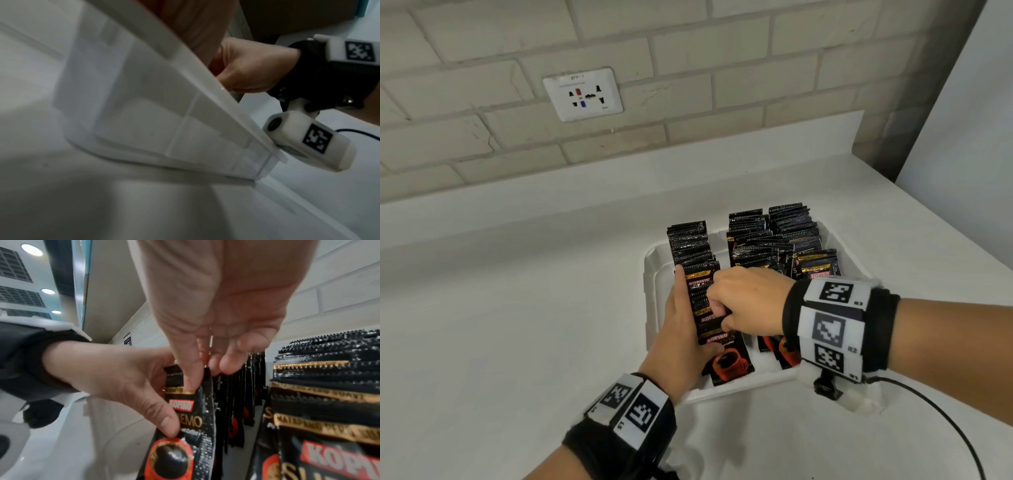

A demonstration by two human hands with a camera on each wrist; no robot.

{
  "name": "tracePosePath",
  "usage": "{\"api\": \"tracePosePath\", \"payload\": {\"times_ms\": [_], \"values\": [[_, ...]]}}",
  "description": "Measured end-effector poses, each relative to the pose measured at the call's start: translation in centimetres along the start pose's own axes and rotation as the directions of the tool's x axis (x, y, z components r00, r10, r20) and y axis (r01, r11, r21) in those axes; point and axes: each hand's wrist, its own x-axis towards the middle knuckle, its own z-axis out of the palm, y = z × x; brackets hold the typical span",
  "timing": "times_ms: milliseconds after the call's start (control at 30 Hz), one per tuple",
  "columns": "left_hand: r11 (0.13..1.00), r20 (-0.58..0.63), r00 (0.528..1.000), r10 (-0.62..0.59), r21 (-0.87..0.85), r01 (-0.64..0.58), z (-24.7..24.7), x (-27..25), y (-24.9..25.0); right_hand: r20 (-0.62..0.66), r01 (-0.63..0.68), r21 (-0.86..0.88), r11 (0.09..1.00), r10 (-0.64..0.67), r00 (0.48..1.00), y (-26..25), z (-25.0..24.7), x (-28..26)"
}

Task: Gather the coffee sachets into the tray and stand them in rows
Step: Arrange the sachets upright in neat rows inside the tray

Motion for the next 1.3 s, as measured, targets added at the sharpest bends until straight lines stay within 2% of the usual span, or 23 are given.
{"api": "tracePosePath", "payload": {"times_ms": [233, 367, 500, 633, 733, 833, 967, 1033, 1100, 1167, 1300], "values": [[0.992, 0.003, 1.000, 0.024, 0.126, -0.025, 0.0, -0.2, 0.1, -0.038, -0.074, 0.215, 0.974, 0.084, 0.996, 1.5, -1.5, -0.5], [0.990, -0.046, 0.995, 0.084, 0.121, -0.078, 0.2, 0.2, -0.6, -0.078, -0.105, 0.439, 0.892, 0.154, 0.985, 3.2, -3.1, -1.3], [0.986, -0.023, 0.995, 0.102, 0.131, -0.098, 0.1, 0.0, -0.2, -0.066, -0.109, 0.566, 0.817, 0.176, 0.982, 5.5, -4.4, -2.9], [0.991, -0.001, 0.999, 0.041, 0.129, -0.040, 0.1, -0.2, -0.1, 0.109, -0.186, 0.476, 0.860, 0.152, 0.982, 7.2, -3.6, -4.3], [0.992, 0.015, 1.000, 0.008, 0.125, -0.010, 0.1, -0.3, 0.4, 0.200, -0.248, 0.285, 0.926, 0.196, 0.960, 7.7, -1.7, -4.3], [0.989, 0.003, 0.998, 0.059, 0.137, -0.059, 0.0, -0.1, 0.2, 0.138, -0.242, 0.161, 0.957, 0.221, 0.965, 8.2, -0.9, -3.9], [0.997, -0.009, 1.000, 0.018, 0.069, -0.018, -0.2, 0.1, -0.1, -0.037, -0.253, 0.312, 0.916, 0.278, 0.960, 9.1, -1.0, -3.5], [0.998, -0.010, 0.999, -0.039, 0.053, 0.039, -0.1, 0.0, 0.3, -0.002, -0.268, 0.353, 0.896, 0.288, 0.958, 9.2, -0.4, -3.7], [0.998, 0.007, 0.999, -0.047, -0.047, 0.047, 0.0, 0.0, 0.3, 0.059, -0.289, 0.324, 0.901, 0.286, 0.957, 9.1, 0.2, -3.8], [0.985, 0.020, 0.997, -0.072, -0.154, 0.075, 0.0, -0.1, 0.7, 0.051, -0.289, 0.308, 0.906, 0.287, 0.956, 8.8, 0.2, -3.9], [0.977, -0.018, 0.995, -0.103, -0.190, 0.097, 0.2, 0.0, 1.3, 0.065, -0.295, 0.301, 0.907, 0.289, 0.955, 8.3, -0.1, -4.2]]}}
